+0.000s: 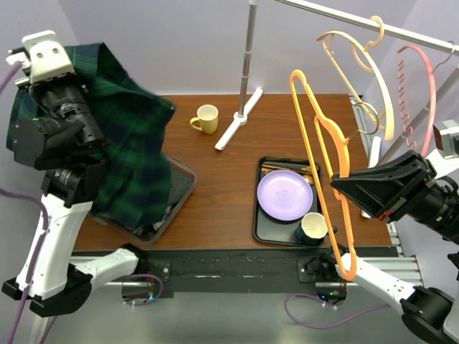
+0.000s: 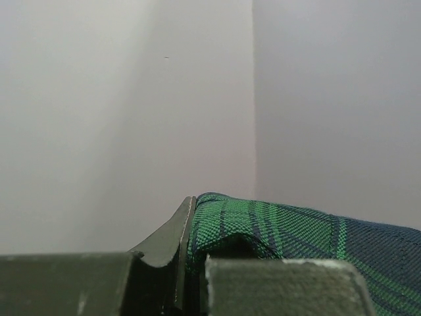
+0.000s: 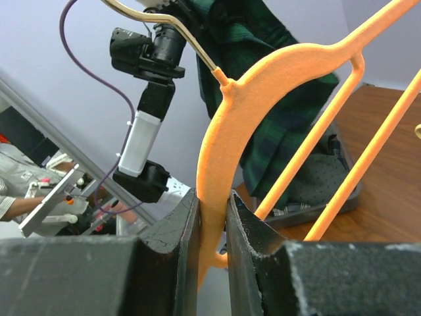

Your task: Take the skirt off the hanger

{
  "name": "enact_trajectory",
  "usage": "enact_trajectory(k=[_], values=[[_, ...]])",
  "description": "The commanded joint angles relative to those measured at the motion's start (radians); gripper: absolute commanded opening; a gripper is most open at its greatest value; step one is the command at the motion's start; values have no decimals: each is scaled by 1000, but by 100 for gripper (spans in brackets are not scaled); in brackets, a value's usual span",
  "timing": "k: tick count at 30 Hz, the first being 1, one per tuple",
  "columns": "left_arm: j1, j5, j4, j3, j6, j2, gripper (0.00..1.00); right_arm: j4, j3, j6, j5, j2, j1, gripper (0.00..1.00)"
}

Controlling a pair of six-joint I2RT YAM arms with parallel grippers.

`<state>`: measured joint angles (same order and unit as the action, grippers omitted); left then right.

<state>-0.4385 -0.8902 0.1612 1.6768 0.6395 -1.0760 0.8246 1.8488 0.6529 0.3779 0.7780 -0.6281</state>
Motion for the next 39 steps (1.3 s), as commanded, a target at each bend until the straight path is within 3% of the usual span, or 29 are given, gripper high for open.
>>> enact_trajectory(k=[1,5,9,10,14,17,19,27,30,34,39], values=[[4,-26,247,-45,285,2,0,-54,-11,-25,-22,-11,1,0],[4,5,223,-126,272,7,0,-77,-48,-22,-17,-19,1,0],[4,33,33,-312,74,46,0,-87,-72,-24,-20,-23,-1,0],[4,39,-88,-343,-92,59,0,-88,-76,-29,-25,-26,1,0],[4,166,-348,-523,-475,148,0,-82,-91,-42,-46,-26,1,0],[7,19,-501,-672,-703,151,0,-79,-95,-47,-56,-26,-2,0],[39,32,-569,-709,-789,133,0,-85,-102,-47,-54,-29,-1,0],[208,259,-582,-870,-971,108,0,-104,-131,-42,-70,-52,-1,0],[283,273,-571,-933,-1002,94,0,-88,-112,-55,-80,-54,1,0],[432,396,-522,-996,-1075,93,0,-73,-97,-68,-109,-60,-1,0],[533,515,-470,-1068,-1199,16,11,-90,-125,-58,-119,-68,-1,0]])
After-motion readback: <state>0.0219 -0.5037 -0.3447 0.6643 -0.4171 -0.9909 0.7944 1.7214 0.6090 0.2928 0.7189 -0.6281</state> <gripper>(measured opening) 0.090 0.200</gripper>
